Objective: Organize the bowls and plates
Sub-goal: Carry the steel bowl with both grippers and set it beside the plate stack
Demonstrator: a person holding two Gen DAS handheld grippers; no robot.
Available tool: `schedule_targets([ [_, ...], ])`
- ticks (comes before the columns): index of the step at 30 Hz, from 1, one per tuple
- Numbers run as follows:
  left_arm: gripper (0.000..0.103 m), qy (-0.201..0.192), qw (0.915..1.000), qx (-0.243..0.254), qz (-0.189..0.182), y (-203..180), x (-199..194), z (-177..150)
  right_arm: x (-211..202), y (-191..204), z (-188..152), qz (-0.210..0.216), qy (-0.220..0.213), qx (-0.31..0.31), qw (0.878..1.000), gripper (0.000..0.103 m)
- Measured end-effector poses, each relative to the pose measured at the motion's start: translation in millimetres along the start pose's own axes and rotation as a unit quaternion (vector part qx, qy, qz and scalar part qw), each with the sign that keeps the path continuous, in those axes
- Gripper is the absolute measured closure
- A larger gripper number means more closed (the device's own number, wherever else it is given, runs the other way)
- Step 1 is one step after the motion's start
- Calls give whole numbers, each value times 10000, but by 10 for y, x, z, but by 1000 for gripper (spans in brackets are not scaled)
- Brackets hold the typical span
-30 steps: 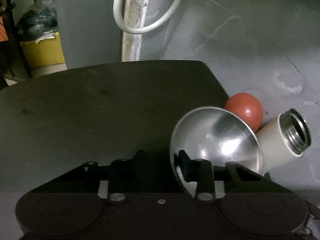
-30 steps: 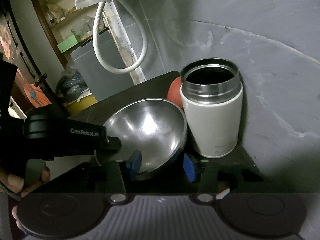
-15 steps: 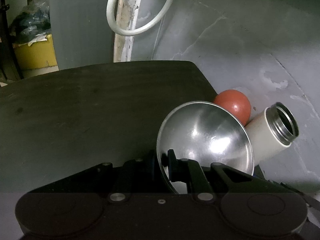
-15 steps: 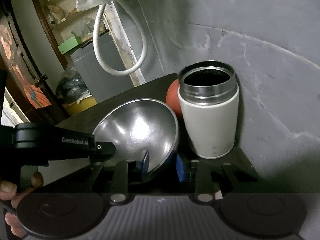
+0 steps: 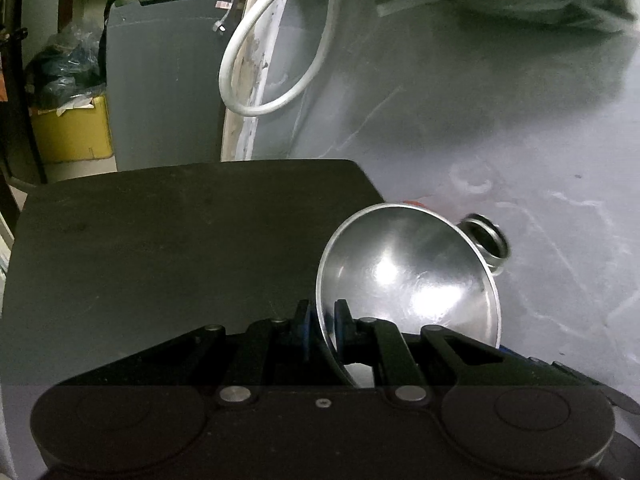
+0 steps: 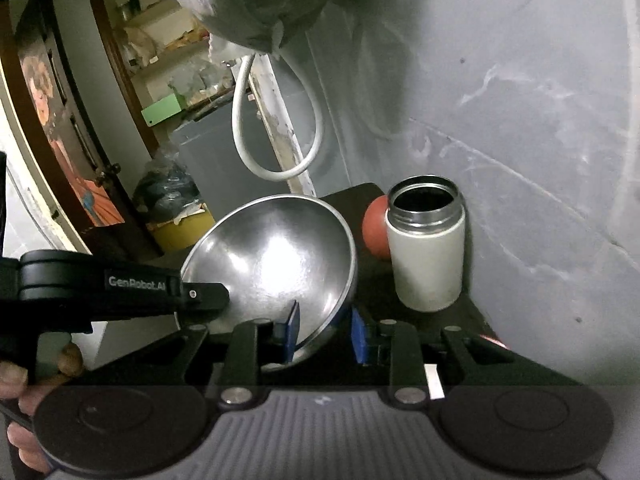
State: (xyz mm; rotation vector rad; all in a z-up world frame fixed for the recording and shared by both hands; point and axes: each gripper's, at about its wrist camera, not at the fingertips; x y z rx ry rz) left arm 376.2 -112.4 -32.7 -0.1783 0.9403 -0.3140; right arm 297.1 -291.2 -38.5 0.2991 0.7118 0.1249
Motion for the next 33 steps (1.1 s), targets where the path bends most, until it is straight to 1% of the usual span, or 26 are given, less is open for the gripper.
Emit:
schedule_targets([
  [3, 91, -48, 9999, -4, -98, -34, -202, -126, -221, 40, -67, 3, -10, 31, 10000, 72],
  [7, 91, -19, 9997, 1, -231, -87, -459, -380, -521, 61, -223, -3, 11, 56, 10000, 72],
  [12, 91, 129, 9990, 26, -420, -115, -692, -752, -884, 107, -530, -99, 113, 90, 9998, 72],
  [23, 90, 771, 9949, 76, -649, -86, -847, -1578, -1352, 144, -1216, -404, 558, 213, 9974, 72],
  [28, 89, 1022, 9920, 167, -720, -91, -908, -1869, -1494, 132, -1490, -500, 780, 272, 9953, 72],
  [33, 87, 1270, 9890, 304, -698, -126, -959, -2109, -1570, 108, -1692, -522, 954, 392, 9933, 72],
])
Point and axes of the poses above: each gripper's, at about its wrist camera, not at the fingertips, and x roughly the way its jaws point, y to its left, z to its top, and after that the axes turned 5 degrees about y, right-handed
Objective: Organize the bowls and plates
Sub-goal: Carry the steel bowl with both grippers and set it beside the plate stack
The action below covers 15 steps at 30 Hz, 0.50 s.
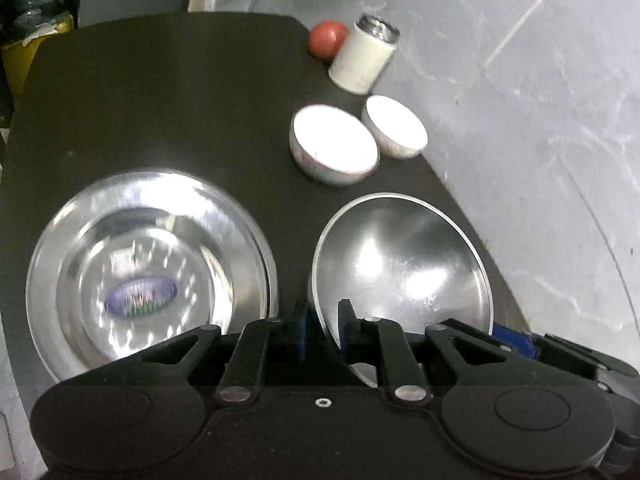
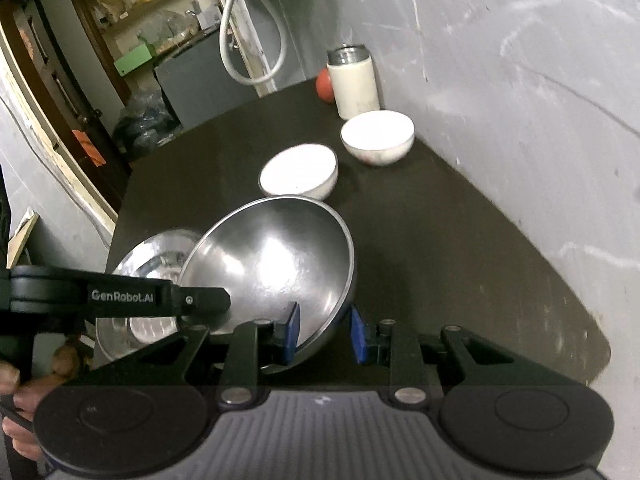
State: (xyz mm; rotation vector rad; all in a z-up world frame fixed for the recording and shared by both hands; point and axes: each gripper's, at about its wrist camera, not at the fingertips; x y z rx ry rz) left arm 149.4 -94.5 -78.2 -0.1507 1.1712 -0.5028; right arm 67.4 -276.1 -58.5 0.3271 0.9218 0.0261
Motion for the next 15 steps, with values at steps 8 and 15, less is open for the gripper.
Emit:
schedule_targets([
  [8, 86, 271, 9996, 107, 10, -11, 0, -156, -45, 11, -217, -33, 206, 57, 9998, 72],
  [15, 86, 378, 9991, 211, -29, -26, -57, -247, -85, 21, -265, -39, 279, 10, 9996, 72],
])
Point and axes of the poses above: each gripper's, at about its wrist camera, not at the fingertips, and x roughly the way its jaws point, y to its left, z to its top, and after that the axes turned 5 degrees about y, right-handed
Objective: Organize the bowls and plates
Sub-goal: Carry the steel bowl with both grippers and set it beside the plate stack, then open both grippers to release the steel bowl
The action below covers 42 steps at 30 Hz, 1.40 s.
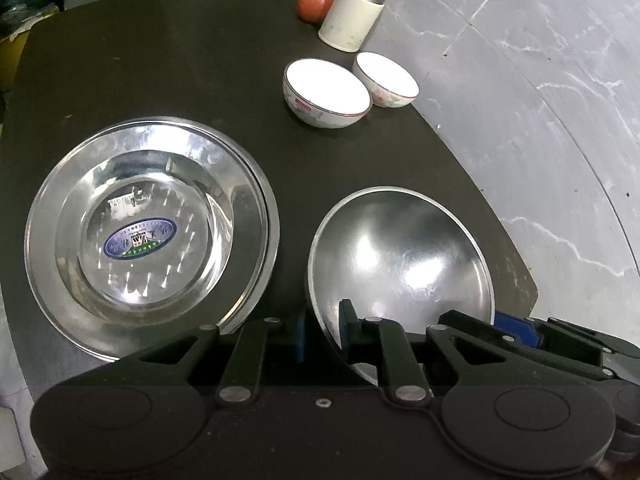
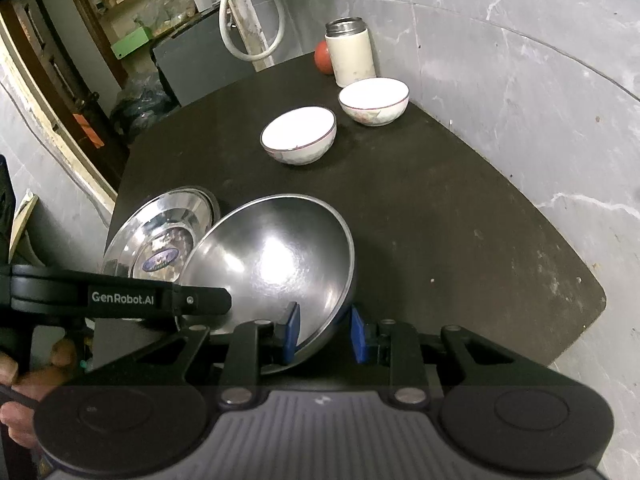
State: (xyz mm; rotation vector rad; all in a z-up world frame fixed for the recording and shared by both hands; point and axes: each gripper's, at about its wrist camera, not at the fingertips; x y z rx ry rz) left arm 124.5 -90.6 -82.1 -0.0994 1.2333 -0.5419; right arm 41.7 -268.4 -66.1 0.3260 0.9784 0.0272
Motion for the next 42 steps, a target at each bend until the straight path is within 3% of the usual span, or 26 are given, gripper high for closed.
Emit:
schedule_targets([
  [34, 85, 250, 9992, 252, 189, -19, 76, -28, 94, -21, -9, 54, 336, -158, 9993, 71],
  [40, 78, 181, 9991, 255, 275, -9, 38, -23, 94, -23, -2, -35, 322, -191, 9993, 63],
  [42, 72, 139, 9992, 227, 307, 11, 2, -15, 92, -27, 7, -62, 307, -189, 9993, 52],
])
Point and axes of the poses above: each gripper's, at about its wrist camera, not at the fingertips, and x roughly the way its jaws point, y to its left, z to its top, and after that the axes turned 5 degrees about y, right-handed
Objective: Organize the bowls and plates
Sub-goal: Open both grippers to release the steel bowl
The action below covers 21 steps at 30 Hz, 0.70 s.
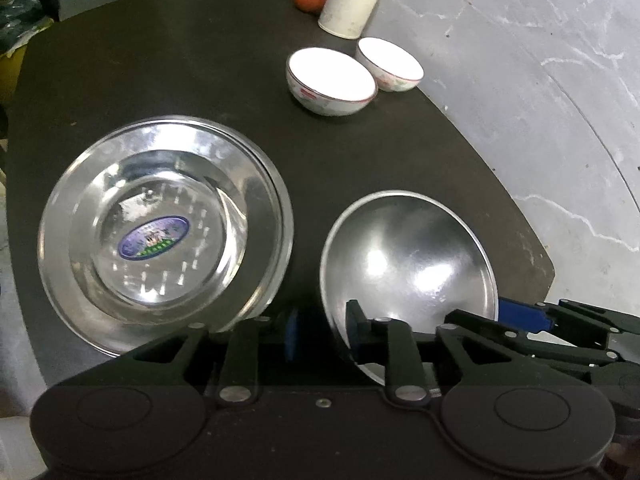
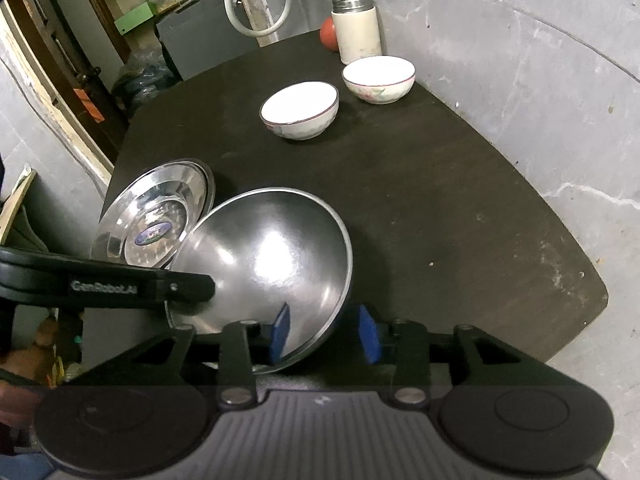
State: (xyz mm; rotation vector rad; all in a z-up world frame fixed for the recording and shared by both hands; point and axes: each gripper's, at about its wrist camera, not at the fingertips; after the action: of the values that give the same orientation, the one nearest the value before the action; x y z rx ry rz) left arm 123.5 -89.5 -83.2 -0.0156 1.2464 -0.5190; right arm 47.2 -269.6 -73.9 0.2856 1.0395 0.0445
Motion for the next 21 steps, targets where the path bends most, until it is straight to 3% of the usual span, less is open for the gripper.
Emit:
schedule_targets([
  [3, 61, -38, 10000, -20, -70, 21, -69, 6, -33, -24, 33, -71, -86, 35, 9999, 31],
  [8, 27, -246, 9996, 153, -29, -49, -172, 27, -85, -70, 104, -182, -236, 92, 9995, 14],
  [21, 15, -717, 9966, -231, 324, 2, -243, 253, -126, -262, 277, -320, -458, 236, 9982, 1],
])
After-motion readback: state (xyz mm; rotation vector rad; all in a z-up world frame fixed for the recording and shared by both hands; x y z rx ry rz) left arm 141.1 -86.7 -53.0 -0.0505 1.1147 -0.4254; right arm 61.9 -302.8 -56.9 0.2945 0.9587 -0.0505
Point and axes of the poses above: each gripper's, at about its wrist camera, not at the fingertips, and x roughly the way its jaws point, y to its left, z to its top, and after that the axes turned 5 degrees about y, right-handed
